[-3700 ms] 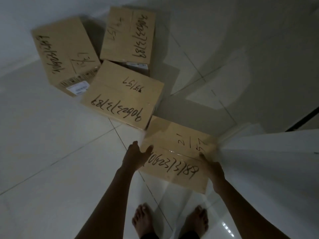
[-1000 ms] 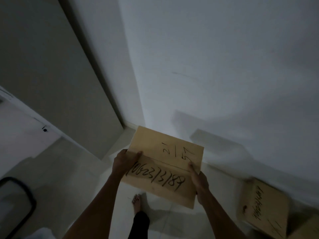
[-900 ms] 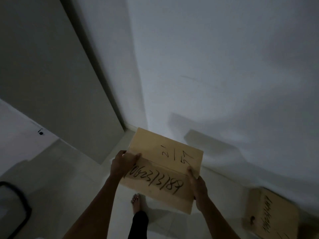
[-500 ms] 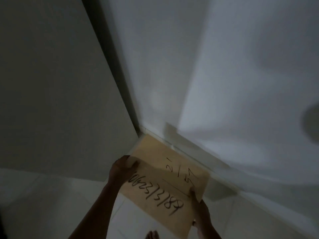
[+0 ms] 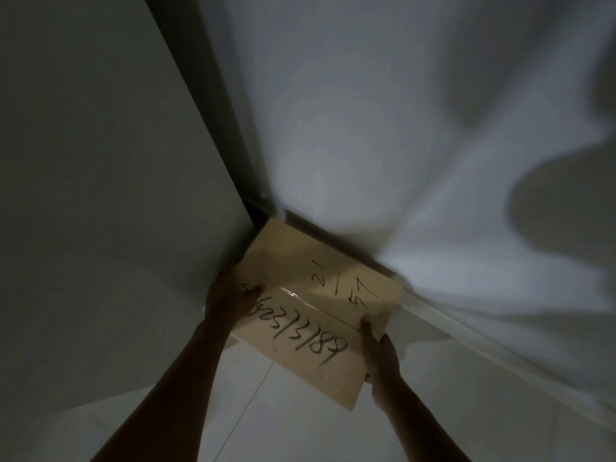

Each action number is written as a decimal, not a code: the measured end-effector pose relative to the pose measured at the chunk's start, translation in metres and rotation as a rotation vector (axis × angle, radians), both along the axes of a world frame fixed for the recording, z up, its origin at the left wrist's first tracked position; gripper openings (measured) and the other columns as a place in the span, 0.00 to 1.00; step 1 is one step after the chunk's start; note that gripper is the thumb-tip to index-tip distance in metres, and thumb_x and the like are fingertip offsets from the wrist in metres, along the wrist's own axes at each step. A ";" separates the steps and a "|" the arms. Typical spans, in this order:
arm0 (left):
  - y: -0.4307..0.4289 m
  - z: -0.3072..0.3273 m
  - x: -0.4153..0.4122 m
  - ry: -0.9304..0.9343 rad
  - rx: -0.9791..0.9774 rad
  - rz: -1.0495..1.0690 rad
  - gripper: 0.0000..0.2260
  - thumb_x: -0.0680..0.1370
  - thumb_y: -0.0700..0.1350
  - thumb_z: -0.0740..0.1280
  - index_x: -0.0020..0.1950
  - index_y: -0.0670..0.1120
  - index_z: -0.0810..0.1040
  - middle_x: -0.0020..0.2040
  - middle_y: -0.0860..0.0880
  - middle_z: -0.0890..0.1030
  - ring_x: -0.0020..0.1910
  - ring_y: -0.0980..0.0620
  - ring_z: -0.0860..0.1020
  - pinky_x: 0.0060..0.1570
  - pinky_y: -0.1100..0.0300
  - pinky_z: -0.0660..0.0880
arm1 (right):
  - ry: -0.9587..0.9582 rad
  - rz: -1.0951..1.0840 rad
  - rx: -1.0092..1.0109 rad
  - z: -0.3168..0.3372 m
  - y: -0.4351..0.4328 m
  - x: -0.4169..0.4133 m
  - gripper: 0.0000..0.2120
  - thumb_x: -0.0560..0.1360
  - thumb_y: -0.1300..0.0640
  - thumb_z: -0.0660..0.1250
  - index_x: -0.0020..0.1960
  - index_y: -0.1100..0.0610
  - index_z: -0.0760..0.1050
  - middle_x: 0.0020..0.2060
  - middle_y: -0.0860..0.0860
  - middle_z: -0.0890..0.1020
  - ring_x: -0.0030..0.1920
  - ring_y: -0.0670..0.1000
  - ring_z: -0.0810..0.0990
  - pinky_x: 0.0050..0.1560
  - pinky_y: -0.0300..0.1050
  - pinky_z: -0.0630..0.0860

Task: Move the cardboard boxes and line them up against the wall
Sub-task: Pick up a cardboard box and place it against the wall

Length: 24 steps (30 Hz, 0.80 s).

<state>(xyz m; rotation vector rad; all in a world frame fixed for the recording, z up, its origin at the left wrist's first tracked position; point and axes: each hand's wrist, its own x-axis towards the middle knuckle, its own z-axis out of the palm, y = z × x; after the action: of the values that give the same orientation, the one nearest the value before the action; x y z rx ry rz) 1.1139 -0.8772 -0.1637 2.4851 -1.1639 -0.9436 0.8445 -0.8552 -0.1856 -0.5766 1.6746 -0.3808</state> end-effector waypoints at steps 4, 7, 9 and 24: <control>-0.010 -0.022 0.009 -0.020 -0.026 0.019 0.30 0.72 0.54 0.73 0.68 0.41 0.69 0.61 0.39 0.77 0.59 0.38 0.77 0.52 0.48 0.76 | 0.043 0.007 0.001 -0.025 -0.016 0.014 0.35 0.65 0.26 0.62 0.64 0.47 0.68 0.57 0.57 0.80 0.55 0.61 0.81 0.54 0.67 0.81; -0.018 -0.026 0.009 -0.069 -0.066 0.015 0.30 0.73 0.50 0.72 0.71 0.41 0.67 0.65 0.38 0.74 0.62 0.37 0.75 0.57 0.45 0.74 | 0.055 -0.005 0.013 -0.028 -0.026 0.021 0.28 0.76 0.33 0.61 0.68 0.50 0.67 0.60 0.58 0.79 0.57 0.62 0.80 0.58 0.67 0.79; -0.019 -0.029 0.009 -0.110 -0.080 -0.011 0.30 0.73 0.50 0.72 0.71 0.41 0.67 0.65 0.38 0.74 0.62 0.37 0.75 0.58 0.44 0.74 | 0.071 -0.013 0.024 -0.030 -0.027 0.025 0.26 0.80 0.38 0.59 0.70 0.53 0.66 0.61 0.59 0.78 0.59 0.63 0.79 0.60 0.67 0.78; -0.015 -0.025 -0.019 -0.285 -0.058 -0.225 0.25 0.80 0.46 0.61 0.75 0.38 0.61 0.76 0.38 0.60 0.75 0.39 0.60 0.64 0.43 0.71 | 0.089 0.008 0.051 -0.033 -0.029 0.040 0.27 0.83 0.42 0.56 0.75 0.58 0.59 0.65 0.62 0.75 0.63 0.63 0.76 0.64 0.64 0.76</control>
<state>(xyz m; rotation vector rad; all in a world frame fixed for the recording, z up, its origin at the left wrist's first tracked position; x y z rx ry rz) 1.0945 -0.8919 -0.1884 2.5395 -1.5621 -0.6064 0.8842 -0.8841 -0.2182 -0.5690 1.7620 -0.3091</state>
